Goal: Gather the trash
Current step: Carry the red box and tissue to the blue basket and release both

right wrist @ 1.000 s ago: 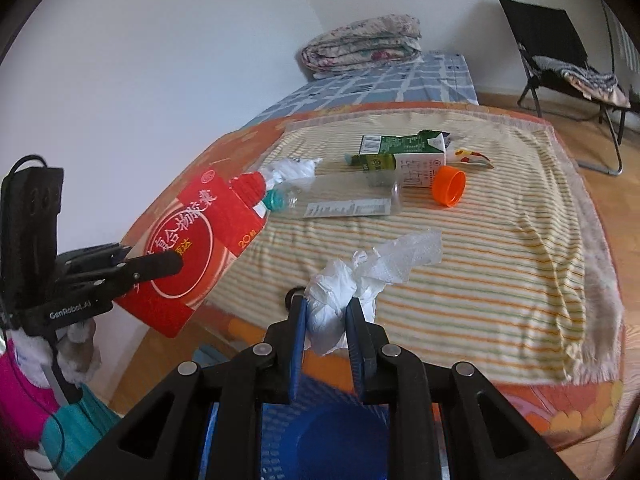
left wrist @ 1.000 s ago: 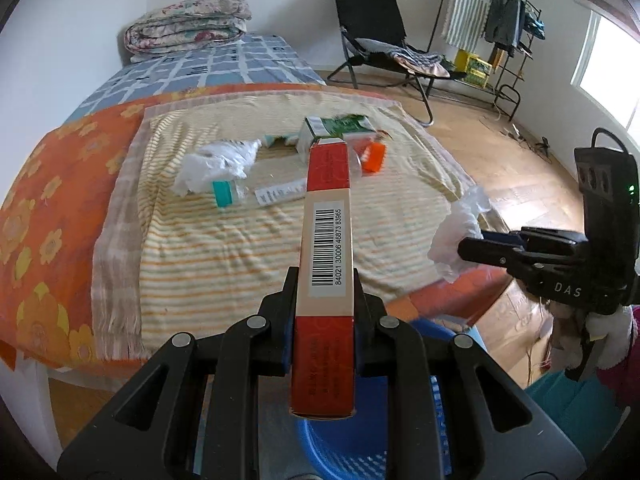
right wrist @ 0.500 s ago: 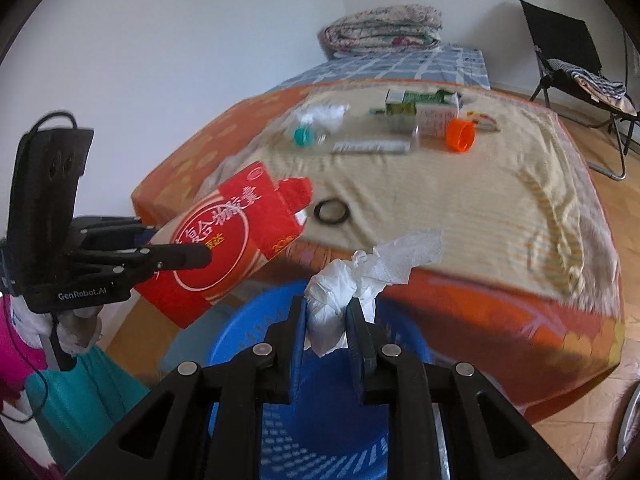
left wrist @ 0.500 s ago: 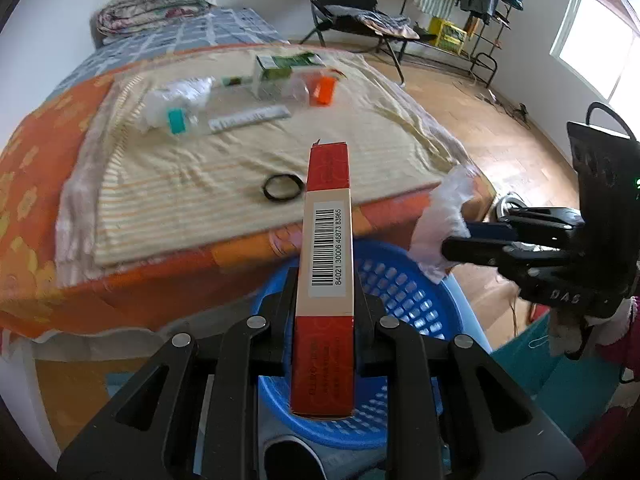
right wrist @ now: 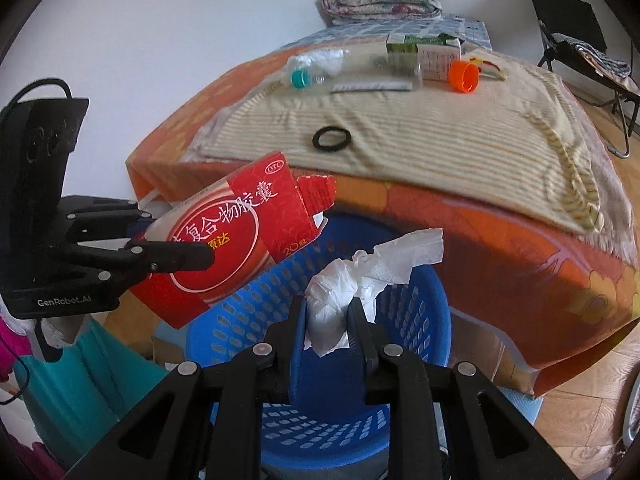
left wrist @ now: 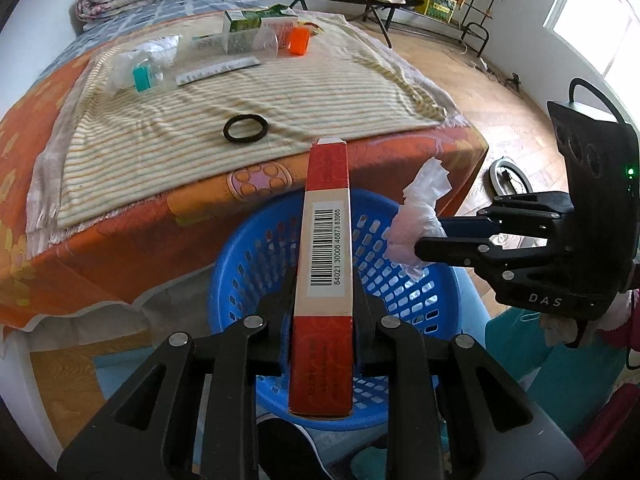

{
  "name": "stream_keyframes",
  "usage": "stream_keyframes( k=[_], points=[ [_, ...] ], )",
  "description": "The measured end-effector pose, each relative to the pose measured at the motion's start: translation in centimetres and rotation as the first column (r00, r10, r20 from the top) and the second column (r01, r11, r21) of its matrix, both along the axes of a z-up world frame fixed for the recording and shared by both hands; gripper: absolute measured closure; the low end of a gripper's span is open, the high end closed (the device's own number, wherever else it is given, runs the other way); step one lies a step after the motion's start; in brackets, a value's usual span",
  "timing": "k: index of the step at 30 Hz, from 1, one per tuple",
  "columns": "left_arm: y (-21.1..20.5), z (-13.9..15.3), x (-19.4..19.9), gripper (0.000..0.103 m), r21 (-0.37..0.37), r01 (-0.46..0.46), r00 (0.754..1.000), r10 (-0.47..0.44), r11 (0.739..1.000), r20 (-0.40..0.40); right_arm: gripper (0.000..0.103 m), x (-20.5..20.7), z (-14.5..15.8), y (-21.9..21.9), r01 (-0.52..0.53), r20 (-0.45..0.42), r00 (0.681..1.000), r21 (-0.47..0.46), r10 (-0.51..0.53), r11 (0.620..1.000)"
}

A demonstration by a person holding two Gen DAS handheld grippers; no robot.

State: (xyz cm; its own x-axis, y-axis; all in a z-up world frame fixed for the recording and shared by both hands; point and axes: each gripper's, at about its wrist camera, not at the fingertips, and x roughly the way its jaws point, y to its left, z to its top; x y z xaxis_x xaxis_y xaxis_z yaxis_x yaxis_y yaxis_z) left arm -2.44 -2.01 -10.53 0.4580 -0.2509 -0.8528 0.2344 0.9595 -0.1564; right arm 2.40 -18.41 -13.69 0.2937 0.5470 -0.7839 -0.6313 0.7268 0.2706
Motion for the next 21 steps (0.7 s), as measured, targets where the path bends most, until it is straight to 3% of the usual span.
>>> stream_keyframes(
  k=[8,11,13,16,21],
  points=[
    [-0.42,-0.76,0.0,0.076,0.032,0.023,1.0,-0.023,0.999,-0.019,0.079,-0.25,-0.95,0.47,-0.016,-0.016,1.0,-0.014,0.016,1.0],
    [-0.53,-0.83,0.04,0.056,0.042,0.026,1.0,-0.025,0.999,-0.015,0.071,-0.19,-1.01,0.53,-0.016,-0.019,1.0,-0.016,0.015,1.0],
    [-0.57,-0.8,0.08,0.056,0.045,0.026,1.0,-0.026,0.999,-0.014,0.058,-0.11,-1.09,0.48,-0.01,-0.021,1.0,-0.017,0.01,1.0],
    [-0.58,-0.79,0.12,0.056,0.049,0.024,1.0,-0.023,0.998,-0.012,0.049,0.05,-1.14,0.3,0.002,-0.026,1.0,-0.015,-0.002,1.0],
    [-0.46,-0.82,0.27,0.056,0.051,0.017,1.0,-0.017,0.999,-0.012,0.045,0.18,-1.05,0.15,0.013,-0.024,1.0,-0.012,-0.013,1.0]
  ],
)
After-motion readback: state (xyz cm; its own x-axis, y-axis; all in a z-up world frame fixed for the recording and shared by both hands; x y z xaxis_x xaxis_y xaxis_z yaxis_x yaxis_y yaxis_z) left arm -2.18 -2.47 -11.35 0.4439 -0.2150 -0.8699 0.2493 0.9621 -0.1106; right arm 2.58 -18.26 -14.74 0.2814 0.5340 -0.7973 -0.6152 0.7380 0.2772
